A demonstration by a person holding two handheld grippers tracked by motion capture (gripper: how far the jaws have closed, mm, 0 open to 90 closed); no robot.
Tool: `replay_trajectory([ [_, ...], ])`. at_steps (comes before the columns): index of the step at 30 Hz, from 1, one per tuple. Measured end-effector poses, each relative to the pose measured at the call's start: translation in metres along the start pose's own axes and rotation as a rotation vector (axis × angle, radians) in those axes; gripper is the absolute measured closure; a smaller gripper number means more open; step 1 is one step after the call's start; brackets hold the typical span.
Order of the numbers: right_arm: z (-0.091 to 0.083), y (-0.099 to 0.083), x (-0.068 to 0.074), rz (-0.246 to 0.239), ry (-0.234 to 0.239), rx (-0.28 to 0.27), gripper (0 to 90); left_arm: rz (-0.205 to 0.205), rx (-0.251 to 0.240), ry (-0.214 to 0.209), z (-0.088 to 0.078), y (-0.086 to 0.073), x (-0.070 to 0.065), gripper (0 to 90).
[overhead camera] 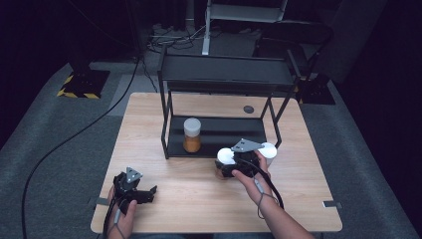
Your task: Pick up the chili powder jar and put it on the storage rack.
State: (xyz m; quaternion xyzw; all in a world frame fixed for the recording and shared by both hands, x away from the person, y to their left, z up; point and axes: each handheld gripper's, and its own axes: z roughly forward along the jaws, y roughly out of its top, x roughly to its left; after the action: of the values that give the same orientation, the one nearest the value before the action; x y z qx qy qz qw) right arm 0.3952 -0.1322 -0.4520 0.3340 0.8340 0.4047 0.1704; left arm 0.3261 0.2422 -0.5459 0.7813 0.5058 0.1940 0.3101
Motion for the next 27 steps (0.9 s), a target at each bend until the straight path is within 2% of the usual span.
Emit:
replay_trajectory([
  [5,0.004,-0.001,0.001,-0.004,0.012,0.038,29.9,0.000,0.000,0.000,0.000,0.000,0.000,0.0],
  [14,0.003,0.004,0.001,-0.009,0.015,0.061,30.5,0.000,0.000,0.000,0.000,0.000,0.000,0.0],
  [27,-0.011,0.028,0.003,-0.028,0.006,0.031,30.5,-0.001,0.000,0.000,0.000,0.000,0.000,0.0],
])
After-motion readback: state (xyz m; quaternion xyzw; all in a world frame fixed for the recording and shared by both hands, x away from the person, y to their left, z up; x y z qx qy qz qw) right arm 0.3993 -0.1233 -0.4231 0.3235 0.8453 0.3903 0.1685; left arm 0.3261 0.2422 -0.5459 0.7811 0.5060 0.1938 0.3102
